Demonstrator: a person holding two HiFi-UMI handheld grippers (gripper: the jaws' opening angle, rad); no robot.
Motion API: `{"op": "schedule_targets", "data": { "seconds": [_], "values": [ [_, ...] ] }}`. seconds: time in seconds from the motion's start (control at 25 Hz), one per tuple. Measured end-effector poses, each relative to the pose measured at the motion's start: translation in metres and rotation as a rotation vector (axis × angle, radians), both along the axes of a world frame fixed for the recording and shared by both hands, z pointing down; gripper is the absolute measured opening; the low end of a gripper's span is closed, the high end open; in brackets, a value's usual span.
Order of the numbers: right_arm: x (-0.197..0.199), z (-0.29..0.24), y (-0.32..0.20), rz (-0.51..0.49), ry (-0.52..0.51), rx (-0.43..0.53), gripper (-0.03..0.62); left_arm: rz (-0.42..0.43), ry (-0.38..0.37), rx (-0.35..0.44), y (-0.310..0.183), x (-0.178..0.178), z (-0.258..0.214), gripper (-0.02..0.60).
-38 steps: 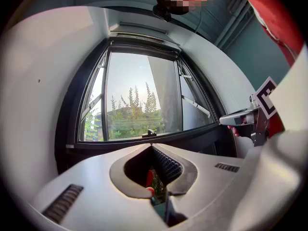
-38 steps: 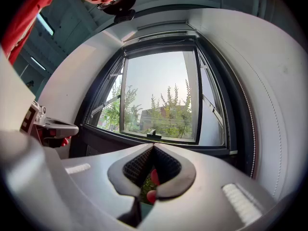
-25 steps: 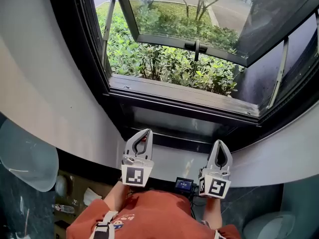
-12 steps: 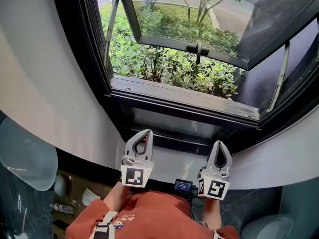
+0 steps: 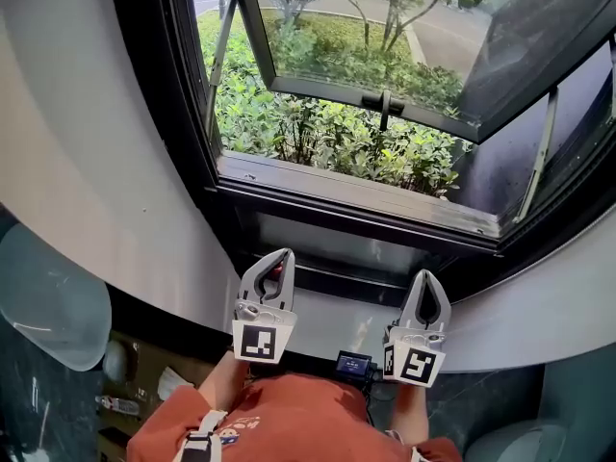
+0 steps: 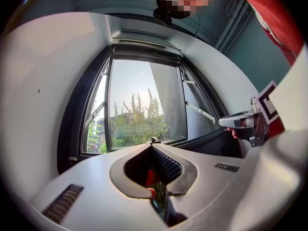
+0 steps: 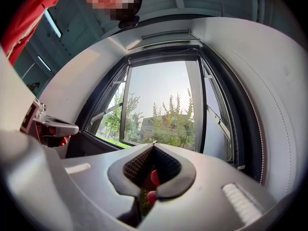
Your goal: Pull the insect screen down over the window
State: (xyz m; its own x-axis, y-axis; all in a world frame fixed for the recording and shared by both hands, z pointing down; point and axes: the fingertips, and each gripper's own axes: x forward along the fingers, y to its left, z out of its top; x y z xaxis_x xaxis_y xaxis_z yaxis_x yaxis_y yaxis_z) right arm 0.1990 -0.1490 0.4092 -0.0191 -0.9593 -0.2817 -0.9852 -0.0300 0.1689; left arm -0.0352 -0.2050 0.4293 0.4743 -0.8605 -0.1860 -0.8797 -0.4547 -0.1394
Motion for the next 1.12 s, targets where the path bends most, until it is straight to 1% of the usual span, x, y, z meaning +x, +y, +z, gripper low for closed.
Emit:
{"op": "schedule_targets", "data": {
  "seconds": [0.52,0.96,1.12],
  "values": [
    [0.007,-0.035,0.0,0.015,0.029,0.091,0.009,-0.009,0.02,0.068,-0.005,-0.002,-0.031,0.005],
    [0.008,-0.084,0.0,0.015,0.064,0.216,0.009,-0.025,0.032,0.195,-0.009,-0.007,-0.079,0.005],
    [0.007,-0.101,0.002,0.017,0.08,0.26,0.009,-0.024,0.025,0.248,-0.009,-0.007,-0.096,0.005]
  ]
}}
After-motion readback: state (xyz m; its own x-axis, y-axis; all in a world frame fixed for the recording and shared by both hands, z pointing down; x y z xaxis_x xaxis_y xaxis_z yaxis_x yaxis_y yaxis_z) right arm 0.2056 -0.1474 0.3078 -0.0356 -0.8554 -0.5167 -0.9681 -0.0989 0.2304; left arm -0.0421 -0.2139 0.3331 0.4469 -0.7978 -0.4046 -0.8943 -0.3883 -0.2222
